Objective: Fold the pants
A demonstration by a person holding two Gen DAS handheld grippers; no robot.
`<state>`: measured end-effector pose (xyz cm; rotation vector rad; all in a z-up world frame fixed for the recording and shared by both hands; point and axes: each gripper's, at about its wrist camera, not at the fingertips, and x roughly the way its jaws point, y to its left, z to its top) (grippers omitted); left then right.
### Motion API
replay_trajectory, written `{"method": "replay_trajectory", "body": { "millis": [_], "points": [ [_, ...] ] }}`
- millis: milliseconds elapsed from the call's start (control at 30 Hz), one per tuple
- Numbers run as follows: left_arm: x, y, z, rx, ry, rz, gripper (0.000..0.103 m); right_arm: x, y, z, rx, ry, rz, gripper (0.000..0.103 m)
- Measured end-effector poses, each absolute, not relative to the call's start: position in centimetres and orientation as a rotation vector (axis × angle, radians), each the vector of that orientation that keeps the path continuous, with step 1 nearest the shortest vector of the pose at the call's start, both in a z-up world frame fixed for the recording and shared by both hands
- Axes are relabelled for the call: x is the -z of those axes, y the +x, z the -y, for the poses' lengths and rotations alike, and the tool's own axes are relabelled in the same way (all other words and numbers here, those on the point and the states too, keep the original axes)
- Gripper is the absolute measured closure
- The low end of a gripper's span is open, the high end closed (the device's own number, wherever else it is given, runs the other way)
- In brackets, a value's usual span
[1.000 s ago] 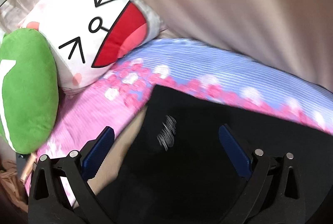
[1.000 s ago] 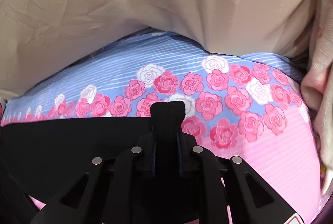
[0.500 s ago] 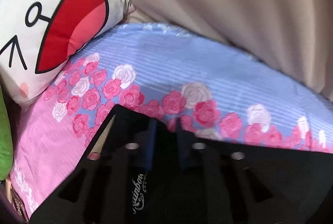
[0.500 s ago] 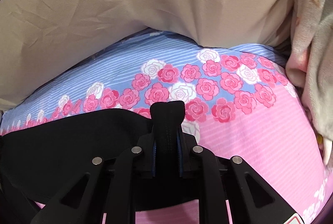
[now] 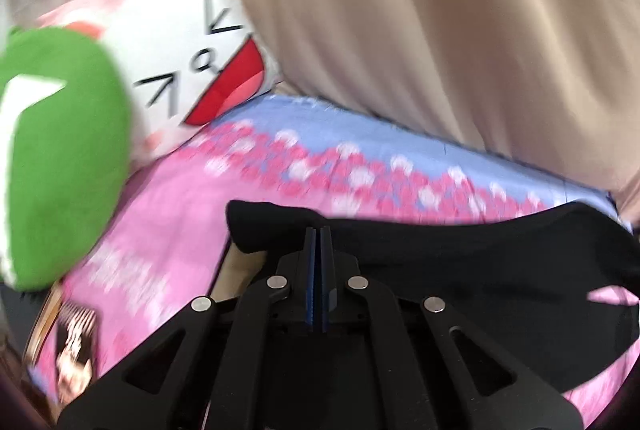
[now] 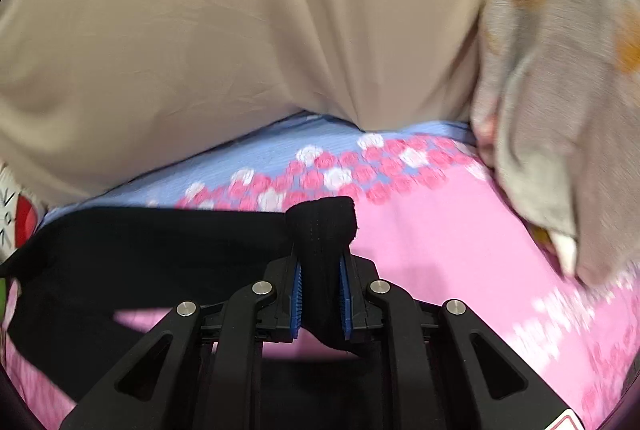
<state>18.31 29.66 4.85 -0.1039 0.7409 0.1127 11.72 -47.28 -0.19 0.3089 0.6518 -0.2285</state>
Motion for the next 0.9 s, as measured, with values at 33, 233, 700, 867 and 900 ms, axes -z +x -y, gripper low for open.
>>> {"method": "replay_trajectory", "body": {
  "millis": [33,233,700,867,900],
  "points": [
    [-4.3,16.7,-30.2,-0.117,-0.110,-0.756,0.103,0.6,9.9,47.1,0.231,0.302,-0.657,0.090],
    [1.3,12.1,-32.0,-0.151,-0.212,-0.913,0.101,4.9,4.5,48.3,0.268,0.294,-0.737,0.076],
    [6.0,17.1,-31.3,-0.134,-0.618,-1.040,0.030,1.6,-4.1,44.6,0.337,0.304,-0.611,0.045],
    [5.2,16.7,-32.0,-0.156,-0.626,-1.022,0.093,1.7,-4.7,41.2,0.279,0.274,-0.624,0.042],
    [4.5,16.0,-32.2,-0.150,-0.625,-1.011,0.093,1.7,-4.6,40.8,0.274,0.271,-0.623,0.042]
  ]
}}
